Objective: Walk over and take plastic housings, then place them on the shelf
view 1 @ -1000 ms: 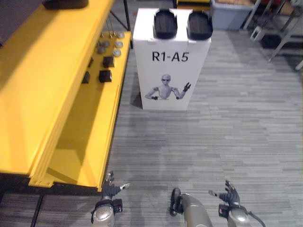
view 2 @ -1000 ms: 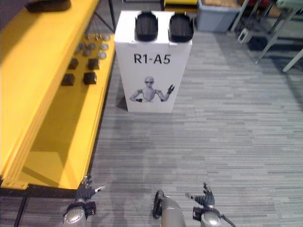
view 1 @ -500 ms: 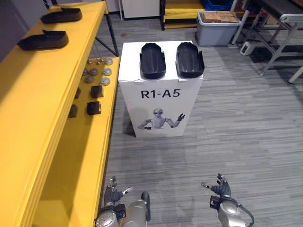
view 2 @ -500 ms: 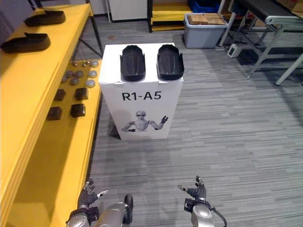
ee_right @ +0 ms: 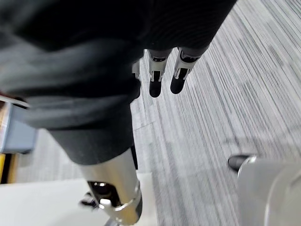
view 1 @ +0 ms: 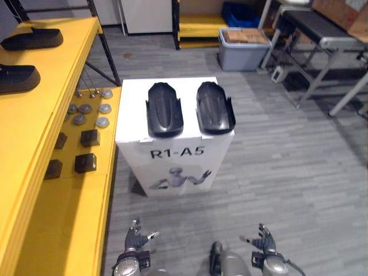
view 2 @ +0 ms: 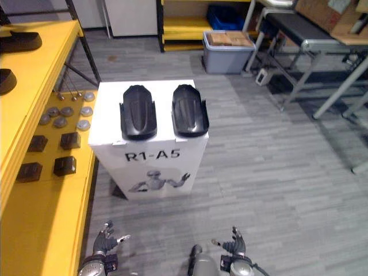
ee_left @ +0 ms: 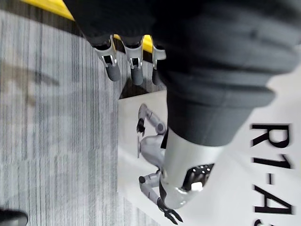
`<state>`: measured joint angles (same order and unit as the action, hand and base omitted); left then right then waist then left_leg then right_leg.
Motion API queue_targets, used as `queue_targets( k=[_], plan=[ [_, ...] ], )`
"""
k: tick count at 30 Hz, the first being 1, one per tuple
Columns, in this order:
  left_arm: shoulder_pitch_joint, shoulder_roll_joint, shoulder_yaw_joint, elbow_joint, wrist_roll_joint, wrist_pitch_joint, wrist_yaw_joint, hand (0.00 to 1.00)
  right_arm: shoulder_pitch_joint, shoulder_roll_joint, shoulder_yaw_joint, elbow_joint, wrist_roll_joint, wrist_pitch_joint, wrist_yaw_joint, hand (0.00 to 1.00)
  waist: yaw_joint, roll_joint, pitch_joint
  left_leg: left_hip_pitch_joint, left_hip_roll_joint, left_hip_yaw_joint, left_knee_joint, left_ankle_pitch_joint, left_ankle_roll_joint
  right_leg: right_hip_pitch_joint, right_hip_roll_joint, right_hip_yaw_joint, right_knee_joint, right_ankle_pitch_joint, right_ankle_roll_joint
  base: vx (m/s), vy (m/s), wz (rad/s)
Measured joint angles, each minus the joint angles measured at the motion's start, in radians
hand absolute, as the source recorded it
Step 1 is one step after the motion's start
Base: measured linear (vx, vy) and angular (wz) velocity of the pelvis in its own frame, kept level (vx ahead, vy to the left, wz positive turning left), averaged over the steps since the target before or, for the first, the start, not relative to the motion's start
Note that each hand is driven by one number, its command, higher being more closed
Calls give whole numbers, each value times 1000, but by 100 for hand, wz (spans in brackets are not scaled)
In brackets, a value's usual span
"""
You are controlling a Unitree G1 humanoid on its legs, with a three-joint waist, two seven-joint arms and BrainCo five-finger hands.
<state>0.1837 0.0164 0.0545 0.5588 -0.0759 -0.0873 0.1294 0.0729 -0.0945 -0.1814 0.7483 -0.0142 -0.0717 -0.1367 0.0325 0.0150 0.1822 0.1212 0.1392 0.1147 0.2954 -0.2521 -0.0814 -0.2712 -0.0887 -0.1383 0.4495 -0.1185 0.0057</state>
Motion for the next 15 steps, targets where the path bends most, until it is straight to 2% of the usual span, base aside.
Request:
queue_targets(
  k=[2, 3, 4, 5, 7, 8, 9, 10, 13, 15],
  plan=[
    [-16, -26, 0, 1, 0, 0, 0, 0, 13, -6, -7, -15, 1, 0, -1, 0, -21, 7, -2, -22, 9, -39, 86, 39, -14, 62, -11, -49, -18, -31, -7, 361, -256, 69],
    [-31, -39, 1, 0, -1, 0, 0, 0, 45, -3, -3, -35, 8, 0, -2, 0, -19, 8, -1, -73, 23, -45, 236, 75, -23, 133, -11, -82, -63, -38, -9, 323, -233, 74],
    [-34, -46, -1, -2, -1, -1, 0, 0, 53, 10, 5, -52, 15, -1, -2, 0, -13, -2, 4, -145, 54, -30, 392, 94, -16, 202, -12, -102, -119, -37, -10, 290, -208, 65],
    [-33, -48, -1, -2, -2, -1, -1, 0, 51, 17, 3, -57, 18, -2, -4, 0, -12, 1, 0, -181, 72, -3, 442, 52, -25, 234, -11, -113, -148, -37, -10, 160, -106, 30],
    [-31, -48, 0, -2, -11, -1, 0, 0, 36, 20, -6, -58, 25, -3, -4, 0, -6, 7, -5, -224, 77, 39, 367, 23, -31, 264, -15, -115, -173, -37, -10, 110, 0, 3],
    [-29, -47, 2, -2, -13, -1, 0, 0, 33, 23, -14, -58, 30, -4, -4, 0, -2, 8, -6, -235, 65, 47, 240, 25, -32, 273, -17, -114, -183, -36, -7, 105, 107, -4],
    [-29, -47, 3, 0, -13, -1, 0, 0, 34, 23, -18, -57, 33, -4, -5, 0, -1, 11, -8, -240, 57, 43, 169, 47, -21, 273, -15, -114, -183, -37, -4, 98, 130, -6],
    [-25, -51, 2, 5, -19, -1, 0, 0, 39, 17, -18, -56, 40, -5, -6, 0, 1, 37, -19, -247, 50, 21, 35, 148, 2, 272, 7, -110, -188, -39, 15, 127, 181, -9],
    [-22, -24, 12, 25, -20, 1, 0, 0, 51, 35, -34, -41, 46, -4, -10, 0, 7, -6, -31, -200, 5, 44, -48, 163, 15, 286, -25, -84, -236, -24, 49, 120, 144, -7],
    [-4, -17, 19, 26, -19, 1, 3, 0, 52, 28, -56, -51, 46, -4, -18, 0, 7, -6, -34, -152, -25, 69, -102, 176, 27, 306, -46, -61, -259, -18, 59, 70, 117, -18]
  ],
)
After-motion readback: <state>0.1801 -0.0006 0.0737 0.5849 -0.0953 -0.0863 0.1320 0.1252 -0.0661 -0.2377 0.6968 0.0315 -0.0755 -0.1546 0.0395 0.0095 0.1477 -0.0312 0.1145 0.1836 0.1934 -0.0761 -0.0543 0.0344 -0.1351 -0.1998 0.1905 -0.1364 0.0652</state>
